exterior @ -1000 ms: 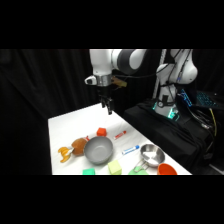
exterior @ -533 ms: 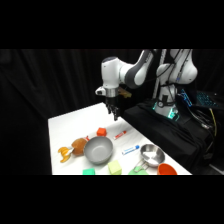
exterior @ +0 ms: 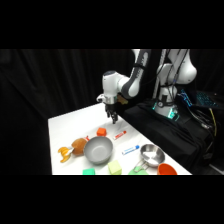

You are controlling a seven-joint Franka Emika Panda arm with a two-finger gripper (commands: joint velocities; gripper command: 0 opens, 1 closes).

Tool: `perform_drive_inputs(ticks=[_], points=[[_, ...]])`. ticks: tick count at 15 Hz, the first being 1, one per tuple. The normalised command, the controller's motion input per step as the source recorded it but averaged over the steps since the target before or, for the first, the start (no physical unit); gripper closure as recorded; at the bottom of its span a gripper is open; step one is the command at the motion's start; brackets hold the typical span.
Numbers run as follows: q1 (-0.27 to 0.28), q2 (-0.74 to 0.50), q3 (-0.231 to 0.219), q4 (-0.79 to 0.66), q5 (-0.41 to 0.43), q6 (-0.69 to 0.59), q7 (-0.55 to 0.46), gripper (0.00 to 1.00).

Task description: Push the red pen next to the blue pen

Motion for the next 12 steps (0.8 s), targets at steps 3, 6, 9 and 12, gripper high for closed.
perform_drive_inputs(ticks=[3, 6, 9, 12], points=[[-0.066, 0.22, 0.036, 0.07, -0.031, 0.24, -0.17, 0.00], [-0.066, 0.23, 0.055, 0.09, -0.038, 0.23, -0.14, 0.00], [-0.061, 0.22, 0.047, 0.11, -0.062, 0.22, -0.09, 0.00], [-0.027, 0.18, 0.035, 0.09, -0.087, 0.20, -0.04, 0.00]])
